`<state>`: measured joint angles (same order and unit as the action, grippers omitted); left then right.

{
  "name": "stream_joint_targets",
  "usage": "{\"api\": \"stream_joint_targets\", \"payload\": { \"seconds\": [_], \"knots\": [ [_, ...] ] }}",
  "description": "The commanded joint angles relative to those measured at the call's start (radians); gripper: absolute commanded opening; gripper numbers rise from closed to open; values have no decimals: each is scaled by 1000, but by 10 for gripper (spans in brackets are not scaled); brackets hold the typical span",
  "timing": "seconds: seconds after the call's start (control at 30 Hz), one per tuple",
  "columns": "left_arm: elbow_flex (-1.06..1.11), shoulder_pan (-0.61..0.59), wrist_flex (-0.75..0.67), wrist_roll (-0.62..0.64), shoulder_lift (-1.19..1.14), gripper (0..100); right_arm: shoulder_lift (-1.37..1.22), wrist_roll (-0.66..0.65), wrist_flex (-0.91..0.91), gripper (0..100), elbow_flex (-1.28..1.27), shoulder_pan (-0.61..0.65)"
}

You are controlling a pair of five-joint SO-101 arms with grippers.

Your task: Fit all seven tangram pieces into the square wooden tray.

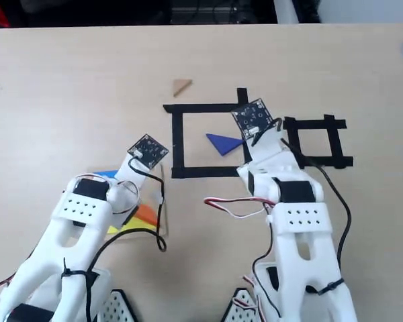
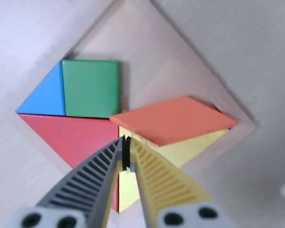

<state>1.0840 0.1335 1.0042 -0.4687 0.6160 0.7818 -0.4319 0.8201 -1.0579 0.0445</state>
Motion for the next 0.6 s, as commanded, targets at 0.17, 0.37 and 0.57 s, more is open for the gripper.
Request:
{"api": "stream_joint_targets", "payload": {
  "seconds": [0.17,0.37,0.57],
  "knots": [
    [36,-2,-61,6,-2,30,12,-5,-20,11,7,14],
    [41,-2,-58,6,-2,30,12,-5,-20,11,7,14],
    [41,48,-63,11,-3,30,12,-5,-20,11,5,14]
  ]
}}
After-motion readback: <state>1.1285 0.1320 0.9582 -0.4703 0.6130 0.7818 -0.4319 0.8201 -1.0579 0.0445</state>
